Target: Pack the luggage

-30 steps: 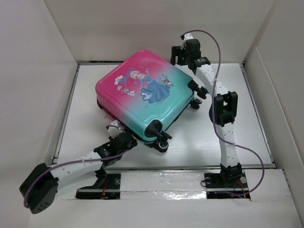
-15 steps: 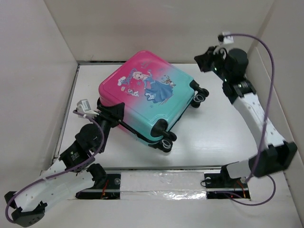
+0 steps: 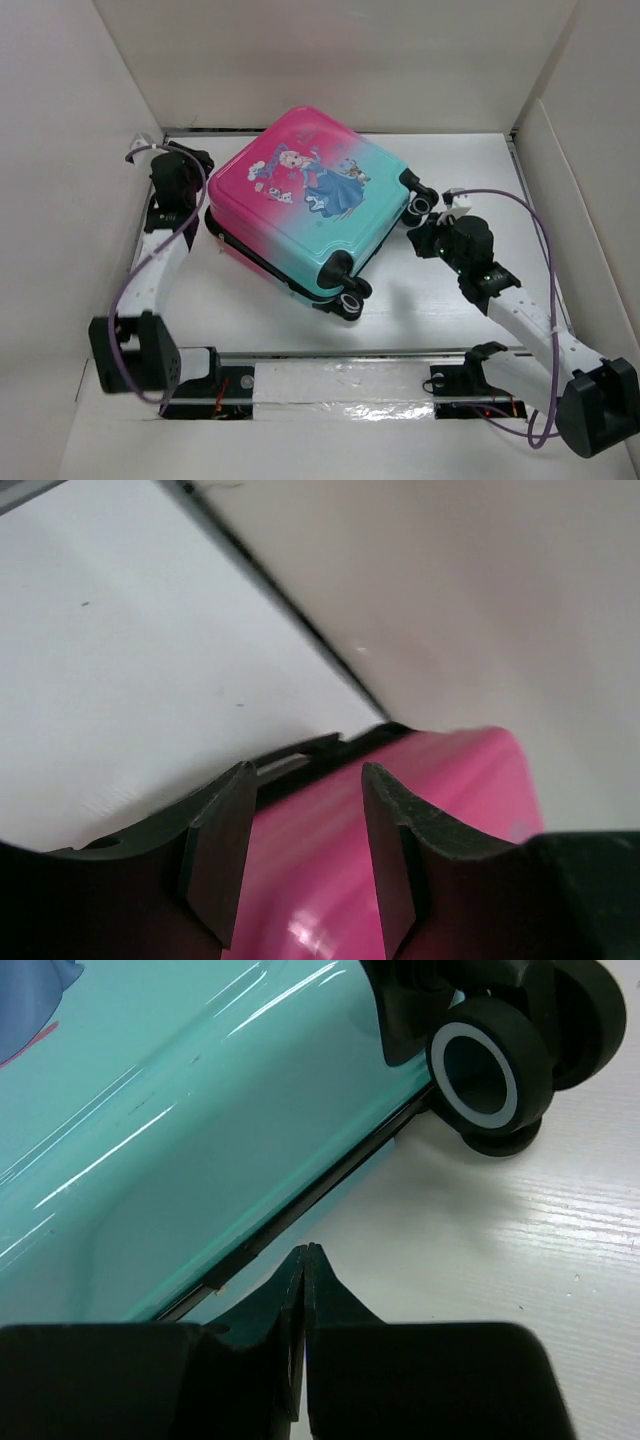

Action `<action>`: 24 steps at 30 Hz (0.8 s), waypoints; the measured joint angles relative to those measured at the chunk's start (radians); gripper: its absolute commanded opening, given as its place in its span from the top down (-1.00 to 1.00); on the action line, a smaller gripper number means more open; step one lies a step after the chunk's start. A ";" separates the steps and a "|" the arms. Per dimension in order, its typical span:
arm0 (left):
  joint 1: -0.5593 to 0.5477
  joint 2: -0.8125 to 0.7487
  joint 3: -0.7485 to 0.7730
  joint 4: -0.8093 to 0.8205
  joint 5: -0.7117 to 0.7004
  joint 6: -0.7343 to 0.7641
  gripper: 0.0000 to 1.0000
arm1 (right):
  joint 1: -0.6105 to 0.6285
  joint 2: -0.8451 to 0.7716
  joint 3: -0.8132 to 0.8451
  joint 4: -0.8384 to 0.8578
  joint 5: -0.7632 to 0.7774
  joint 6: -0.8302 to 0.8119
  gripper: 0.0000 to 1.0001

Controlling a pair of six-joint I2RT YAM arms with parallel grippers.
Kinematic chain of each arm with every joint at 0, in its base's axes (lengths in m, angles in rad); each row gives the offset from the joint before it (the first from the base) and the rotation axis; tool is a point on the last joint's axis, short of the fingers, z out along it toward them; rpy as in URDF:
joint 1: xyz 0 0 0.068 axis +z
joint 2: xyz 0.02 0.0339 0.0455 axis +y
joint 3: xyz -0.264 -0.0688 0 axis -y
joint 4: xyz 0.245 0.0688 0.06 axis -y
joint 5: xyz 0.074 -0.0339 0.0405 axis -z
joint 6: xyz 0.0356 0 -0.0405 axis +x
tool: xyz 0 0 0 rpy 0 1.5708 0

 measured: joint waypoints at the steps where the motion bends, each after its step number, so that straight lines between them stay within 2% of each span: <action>1: 0.044 0.066 0.029 -0.009 0.035 0.001 0.11 | 0.000 0.008 0.002 0.009 0.007 0.000 0.88; 6: 0.151 0.327 0.139 -0.064 0.153 0.045 0.08 | 0.014 0.139 0.065 0.034 0.034 -0.003 0.87; 13: 0.204 0.471 0.118 -0.097 0.264 0.061 0.11 | 0.021 0.395 0.209 0.059 0.067 -0.029 0.85; 18: 0.179 0.427 -0.047 0.036 0.232 -0.005 0.13 | 0.004 0.568 0.424 -0.040 0.117 -0.100 0.84; 24: 0.067 0.194 -0.331 0.160 0.056 -0.072 0.18 | -0.003 0.755 0.721 -0.172 0.171 -0.161 0.81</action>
